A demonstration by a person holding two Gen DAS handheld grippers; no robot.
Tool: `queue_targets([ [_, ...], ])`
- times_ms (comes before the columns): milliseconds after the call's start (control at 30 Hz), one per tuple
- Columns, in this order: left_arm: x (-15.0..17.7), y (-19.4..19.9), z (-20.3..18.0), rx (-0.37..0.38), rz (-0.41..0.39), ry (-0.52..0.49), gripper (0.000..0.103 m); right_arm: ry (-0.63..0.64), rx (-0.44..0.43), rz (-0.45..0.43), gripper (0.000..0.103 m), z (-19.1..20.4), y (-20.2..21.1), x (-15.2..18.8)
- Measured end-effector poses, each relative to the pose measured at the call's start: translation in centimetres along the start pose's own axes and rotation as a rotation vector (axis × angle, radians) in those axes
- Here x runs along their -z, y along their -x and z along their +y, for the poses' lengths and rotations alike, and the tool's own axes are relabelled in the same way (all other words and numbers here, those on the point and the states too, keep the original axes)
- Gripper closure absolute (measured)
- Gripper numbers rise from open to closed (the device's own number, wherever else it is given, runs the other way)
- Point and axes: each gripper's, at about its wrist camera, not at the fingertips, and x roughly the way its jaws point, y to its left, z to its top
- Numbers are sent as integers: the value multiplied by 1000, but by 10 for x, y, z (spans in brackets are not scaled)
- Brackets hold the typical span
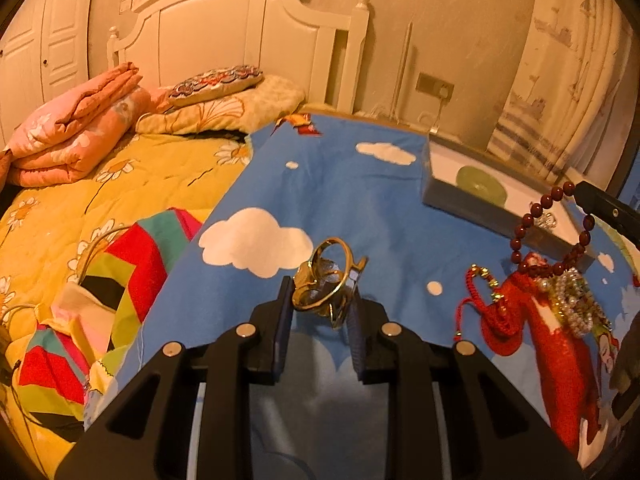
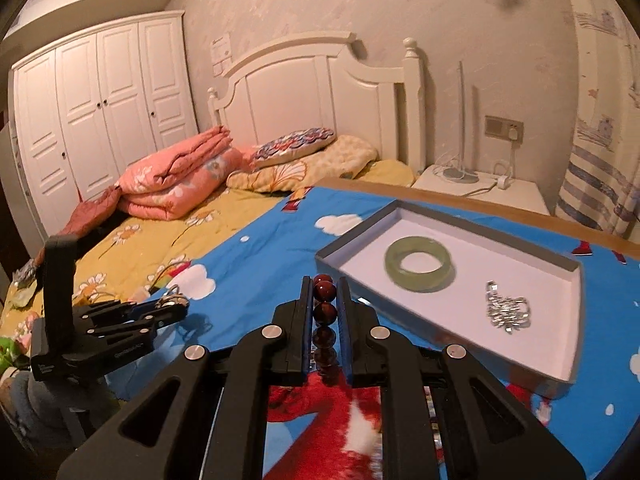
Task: Organize jewelry
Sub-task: 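Grasp the red bead bracelet with the right gripper while the left gripper holds the gold rings, then lower the gold rings into the tray with the left gripper while the right gripper releases the bracelet there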
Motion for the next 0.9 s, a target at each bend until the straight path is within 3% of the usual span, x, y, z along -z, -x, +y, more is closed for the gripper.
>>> queue_targets([
  [167,-1,5,-10,6,-4,-33,79,-36,34,-24,89,-23,10,-4],
  [467,-23,1,-60,87,-11,-132,79,-133,115,-54,89,-79,21,-9],
  [900,-97,-70,-157,263,65,-223,79,-256,142,-38,89,-157,-2,-32],
])
